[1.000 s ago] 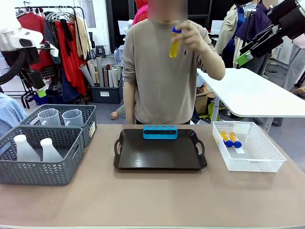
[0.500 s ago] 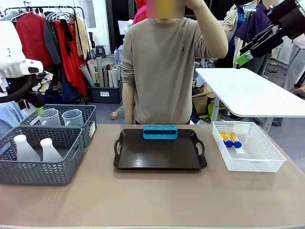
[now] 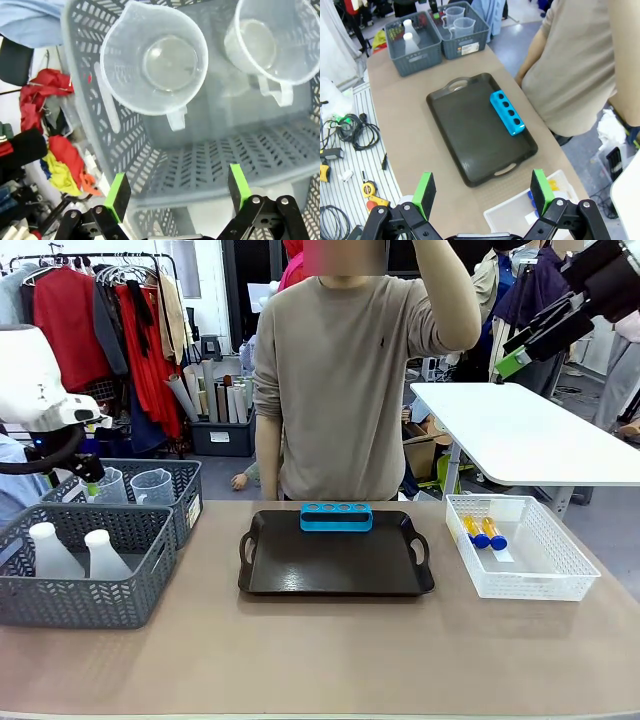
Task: Prepare the laboratory tools.
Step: Pick up one Large Measuring Cup and place it on the Handle tray.
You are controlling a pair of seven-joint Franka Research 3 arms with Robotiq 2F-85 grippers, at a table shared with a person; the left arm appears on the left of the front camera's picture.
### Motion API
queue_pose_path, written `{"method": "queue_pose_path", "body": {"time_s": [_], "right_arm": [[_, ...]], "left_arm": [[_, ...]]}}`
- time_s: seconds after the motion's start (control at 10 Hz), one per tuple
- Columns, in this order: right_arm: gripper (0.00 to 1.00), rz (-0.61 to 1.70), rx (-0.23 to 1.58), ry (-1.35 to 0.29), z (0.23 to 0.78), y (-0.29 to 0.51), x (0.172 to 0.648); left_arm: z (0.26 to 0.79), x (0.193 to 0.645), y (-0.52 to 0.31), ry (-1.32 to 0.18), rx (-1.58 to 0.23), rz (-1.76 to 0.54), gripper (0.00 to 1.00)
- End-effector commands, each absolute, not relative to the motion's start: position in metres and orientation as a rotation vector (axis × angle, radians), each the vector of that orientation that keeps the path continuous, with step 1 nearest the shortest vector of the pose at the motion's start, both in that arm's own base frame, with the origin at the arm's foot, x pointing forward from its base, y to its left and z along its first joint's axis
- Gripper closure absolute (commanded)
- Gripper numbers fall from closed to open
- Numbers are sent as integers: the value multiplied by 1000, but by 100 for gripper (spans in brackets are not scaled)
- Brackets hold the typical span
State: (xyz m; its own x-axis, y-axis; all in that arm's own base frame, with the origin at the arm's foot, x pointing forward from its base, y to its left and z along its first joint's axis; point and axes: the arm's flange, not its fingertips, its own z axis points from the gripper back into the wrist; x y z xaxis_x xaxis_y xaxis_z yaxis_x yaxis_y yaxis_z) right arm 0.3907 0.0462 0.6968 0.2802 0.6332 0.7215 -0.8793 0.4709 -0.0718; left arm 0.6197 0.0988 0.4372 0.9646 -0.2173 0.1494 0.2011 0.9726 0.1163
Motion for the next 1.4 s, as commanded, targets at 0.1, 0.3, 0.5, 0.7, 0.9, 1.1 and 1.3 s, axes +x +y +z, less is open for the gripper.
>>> {"method": "queue_pose_path", "body": {"time_s": [0.1,0.3,0.5,0.7,0.9,1.1,1.3], "right_arm": [[0,1049,396,-779,698,47,391],[0,1049,396,-779,698,47,391],[0,1049,396,-779,698,47,391],[0,1049,396,-779,698,47,391],[0,1049,396,-779,698,47,391],[0,1049,396,-779,698,47,391],[0,1049,396,-779,698,47,391]], "left_arm": [[424,639,95,-206,88,-164,0],[412,643,99,-204,82,-159,0],[402,646,102,-196,62,-180,0],[393,651,107,-194,50,-194,0],[387,653,112,-193,70,-195,11],[390,652,118,-192,90,-185,49],[393,651,120,-196,90,-183,88]]}}
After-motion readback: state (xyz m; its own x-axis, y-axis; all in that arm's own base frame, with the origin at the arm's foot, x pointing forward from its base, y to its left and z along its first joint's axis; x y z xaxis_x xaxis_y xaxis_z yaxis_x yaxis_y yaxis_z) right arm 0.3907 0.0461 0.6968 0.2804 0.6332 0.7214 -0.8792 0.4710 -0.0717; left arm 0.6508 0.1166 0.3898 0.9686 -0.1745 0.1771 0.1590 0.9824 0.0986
